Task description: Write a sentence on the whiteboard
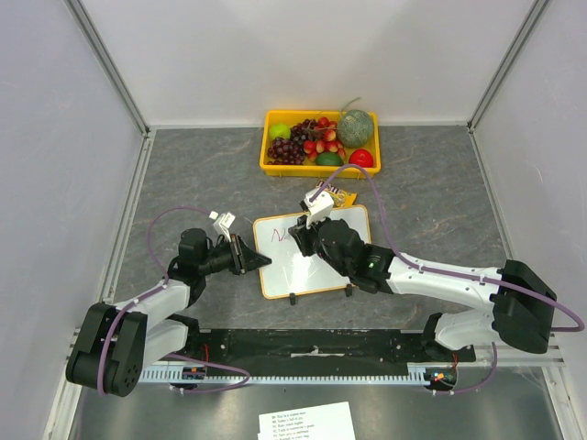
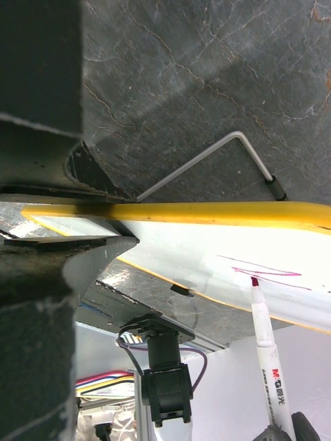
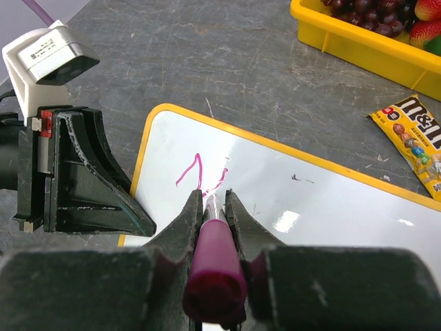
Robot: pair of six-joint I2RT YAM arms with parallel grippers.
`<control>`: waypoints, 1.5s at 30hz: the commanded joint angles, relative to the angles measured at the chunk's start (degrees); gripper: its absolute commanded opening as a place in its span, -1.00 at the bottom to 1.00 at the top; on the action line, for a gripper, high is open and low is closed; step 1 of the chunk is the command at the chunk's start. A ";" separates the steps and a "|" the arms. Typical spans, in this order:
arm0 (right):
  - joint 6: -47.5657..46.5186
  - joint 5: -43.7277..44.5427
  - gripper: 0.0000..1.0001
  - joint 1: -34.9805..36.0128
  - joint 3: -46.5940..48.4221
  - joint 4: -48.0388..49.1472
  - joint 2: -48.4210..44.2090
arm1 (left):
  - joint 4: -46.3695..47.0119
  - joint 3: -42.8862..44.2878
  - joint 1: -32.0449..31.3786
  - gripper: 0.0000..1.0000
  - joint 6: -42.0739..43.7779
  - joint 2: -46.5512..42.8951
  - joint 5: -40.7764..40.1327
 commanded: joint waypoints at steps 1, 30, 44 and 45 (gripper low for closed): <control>-0.75 3.84 -1.00 -0.94 1.00 -1.48 -0.13 | 1.10 -0.19 0.16 -0.96 2.27 -0.12 -2.52; -0.49 2.09 -1.00 -1.73 2.24 -0.34 -0.22 | 1.37 -0.11 0.16 -0.96 2.27 -0.12 -2.25; 0.22 -1.51 -1.00 -1.73 0.66 0.80 -0.13 | 1.45 -0.20 0.16 -0.96 2.27 -0.20 -2.08; 0.22 -1.60 -1.00 -1.73 0.57 0.54 -0.13 | 1.45 -0.20 0.16 -0.96 2.18 -0.20 -2.08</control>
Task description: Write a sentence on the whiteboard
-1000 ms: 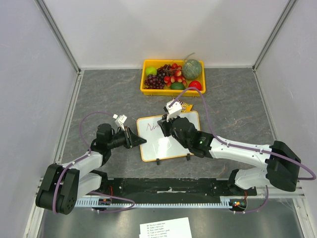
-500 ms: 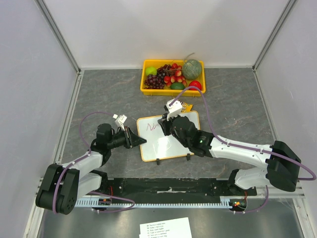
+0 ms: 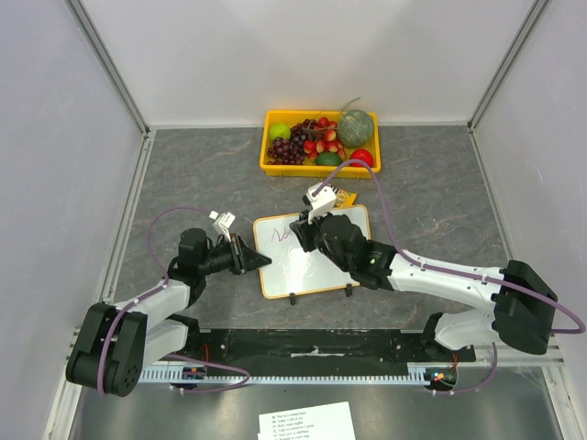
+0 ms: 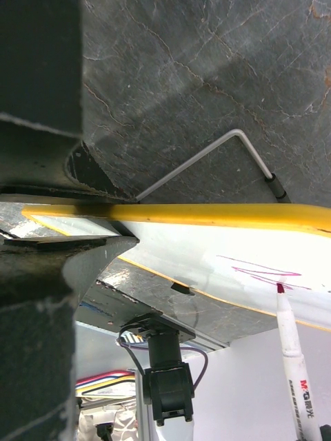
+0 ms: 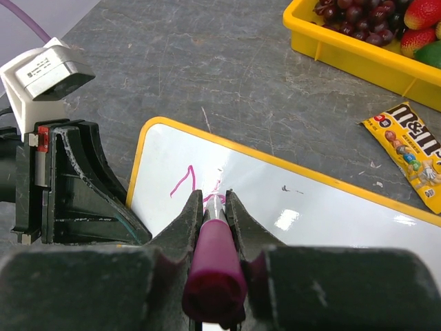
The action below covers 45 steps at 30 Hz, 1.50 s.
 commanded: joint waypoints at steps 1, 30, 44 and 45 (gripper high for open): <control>0.35 -1.19 -1.00 -0.35 -0.66 1.02 0.15 | 1.17 -0.20 0.16 -0.96 2.27 -0.12 -2.32; 0.96 2.41 -1.00 -0.27 -3.91 -0.56 -2.40 | 1.17 -0.11 0.25 -0.96 2.27 -0.03 -2.32; 0.96 3.65 -1.00 -0.27 -3.73 0.49 -5.12 | 1.17 -0.11 0.16 -0.96 2.18 -0.03 -2.32; 0.79 3.56 -1.00 -0.27 -3.73 0.58 -5.82 | 1.17 -0.11 0.16 -0.96 2.18 -0.03 -2.41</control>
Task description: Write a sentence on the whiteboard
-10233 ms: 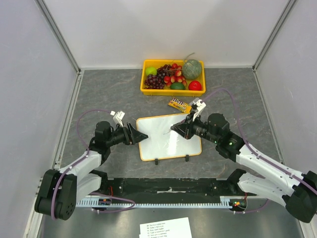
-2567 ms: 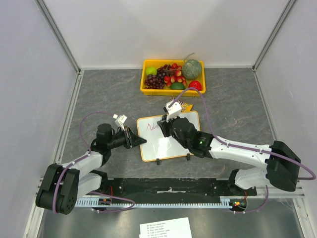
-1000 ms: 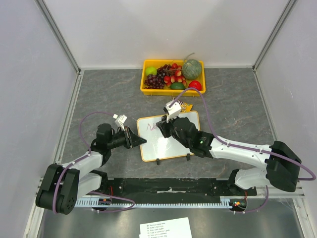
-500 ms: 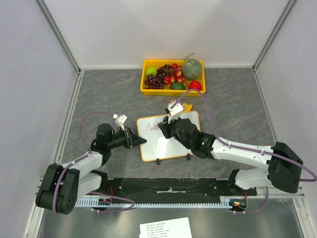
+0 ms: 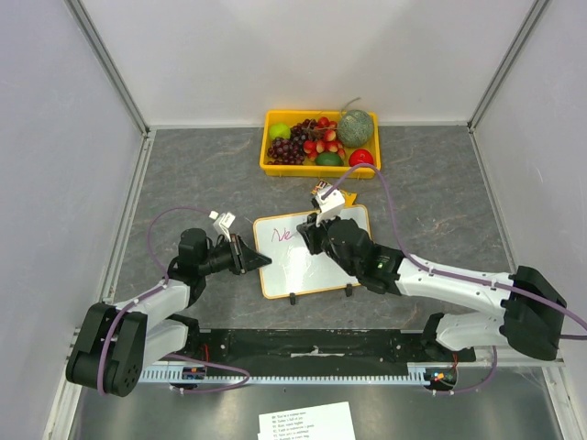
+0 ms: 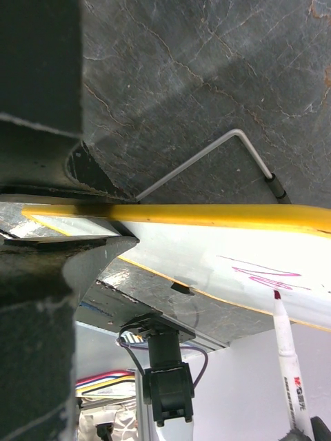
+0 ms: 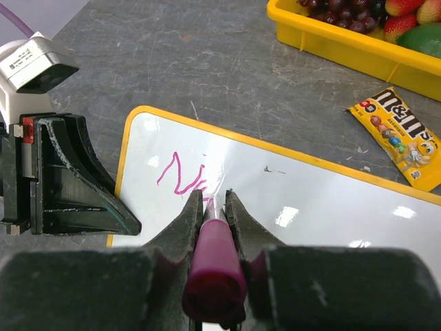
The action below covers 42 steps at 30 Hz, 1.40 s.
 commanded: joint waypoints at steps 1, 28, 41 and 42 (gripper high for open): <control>-0.46 2.33 -1.00 -0.27 -0.85 1.47 -3.59 | 1.13 -0.19 0.16 -0.96 2.18 -0.22 -2.49; -1.95 3.21 -1.00 -0.27 2.31 4.99 -0.53 | 1.04 -0.11 0.07 -0.96 2.18 -0.14 -2.41; -1.86 3.92 -1.00 -0.27 0.56 1.57 -0.26 | 0.95 -0.11 0.16 -0.96 2.27 -0.05 -2.32; -1.78 3.91 -1.00 -0.27 0.21 1.48 -0.52 | 1.04 -0.11 0.07 -0.96 2.27 -0.14 -2.32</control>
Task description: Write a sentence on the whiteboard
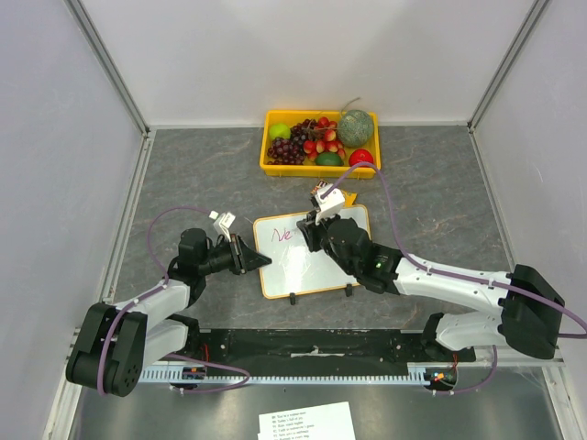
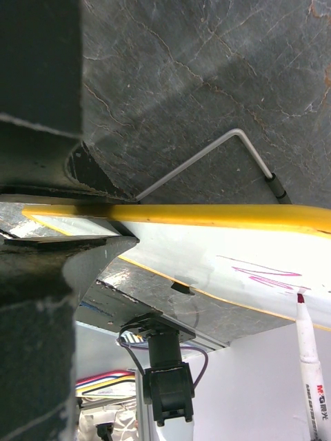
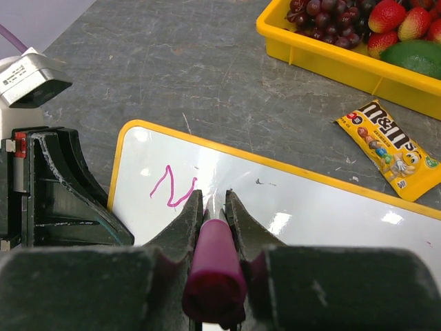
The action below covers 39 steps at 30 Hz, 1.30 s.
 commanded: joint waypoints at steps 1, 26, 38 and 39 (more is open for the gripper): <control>0.08 1.42 -1.00 -0.22 -0.32 -0.42 -0.90 | 1.02 -0.11 0.07 -0.96 2.27 -0.12 -2.43; 0.35 0.10 -1.00 -0.22 -1.12 -2.71 -1.25 | 1.10 -0.11 0.07 -0.96 2.35 -0.03 -2.43; -1.50 4.50 -1.00 -0.40 3.54 -4.29 0.24 | 1.10 -0.19 0.07 -0.96 2.18 -0.29 -2.43; -1.50 4.50 -1.00 -0.40 3.72 -4.37 0.25 | 1.10 -0.20 -0.01 -0.96 2.18 -0.29 -2.43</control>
